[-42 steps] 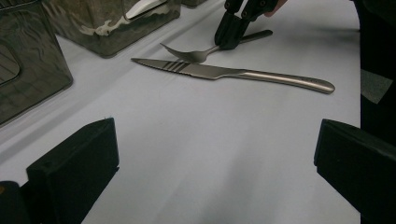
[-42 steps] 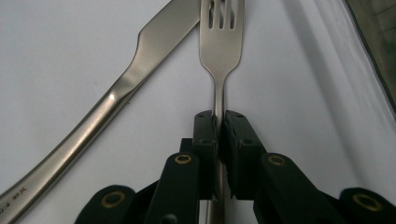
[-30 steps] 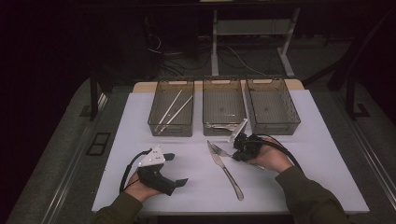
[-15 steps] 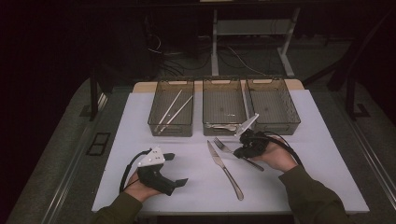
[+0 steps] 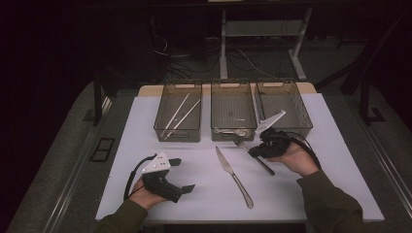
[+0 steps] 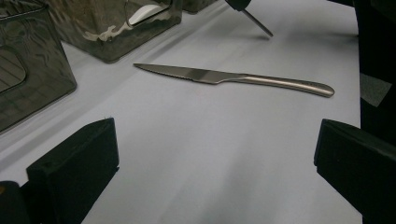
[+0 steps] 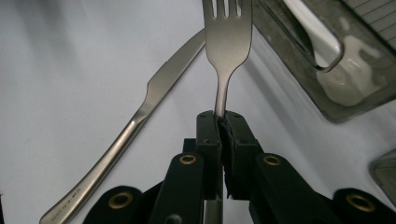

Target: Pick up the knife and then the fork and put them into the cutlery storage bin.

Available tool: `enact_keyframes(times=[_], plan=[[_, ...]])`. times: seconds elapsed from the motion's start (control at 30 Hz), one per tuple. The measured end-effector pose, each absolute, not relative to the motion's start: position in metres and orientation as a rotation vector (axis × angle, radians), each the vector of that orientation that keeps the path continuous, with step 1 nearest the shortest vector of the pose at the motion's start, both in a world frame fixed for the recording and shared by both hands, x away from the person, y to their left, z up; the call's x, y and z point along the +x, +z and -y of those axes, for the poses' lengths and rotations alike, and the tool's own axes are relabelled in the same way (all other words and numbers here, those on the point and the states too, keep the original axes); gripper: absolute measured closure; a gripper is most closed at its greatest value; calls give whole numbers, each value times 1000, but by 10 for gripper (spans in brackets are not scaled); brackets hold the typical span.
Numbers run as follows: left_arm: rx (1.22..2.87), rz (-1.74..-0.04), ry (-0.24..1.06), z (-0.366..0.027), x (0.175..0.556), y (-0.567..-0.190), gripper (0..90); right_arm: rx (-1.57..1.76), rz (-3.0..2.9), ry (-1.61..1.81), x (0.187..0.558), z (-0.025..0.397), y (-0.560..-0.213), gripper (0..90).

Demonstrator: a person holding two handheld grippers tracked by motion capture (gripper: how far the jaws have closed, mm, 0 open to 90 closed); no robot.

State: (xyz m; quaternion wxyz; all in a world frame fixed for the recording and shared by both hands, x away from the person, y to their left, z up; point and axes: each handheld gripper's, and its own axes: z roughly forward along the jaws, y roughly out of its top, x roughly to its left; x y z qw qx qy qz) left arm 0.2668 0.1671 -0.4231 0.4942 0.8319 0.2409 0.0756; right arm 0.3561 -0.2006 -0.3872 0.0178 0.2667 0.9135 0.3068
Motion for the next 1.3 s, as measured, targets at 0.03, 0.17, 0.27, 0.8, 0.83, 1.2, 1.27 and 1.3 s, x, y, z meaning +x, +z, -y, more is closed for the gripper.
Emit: enact_keyframes(times=[0.03,0.17,0.27,0.8,0.83,1.2,1.27,1.3], plan=[[2016,-584,184,-167,267,-423,0,847,-2832,969,356,202,-386,856],[2018,-584,184,-167,267,-423,0,863,-2809,997,356,208,-380,856],[2013,-578,187,-167,268,-423,0,874,-2782,1027,357,215,-374,856],[2002,-578,193,-169,268,-423,0,973,-2623,1097,372,257,-336,856],[2002,-577,193,-169,268,-423,0,981,-2615,1094,374,259,-333,857],[2004,-574,192,-169,268,-423,0,1083,-2524,1088,394,281,-324,857],[2000,-576,192,-168,268,-423,0,1114,-2496,1099,399,287,-324,857],[1999,-577,192,-169,268,-423,0,1128,-2493,1100,400,289,-324,857]])
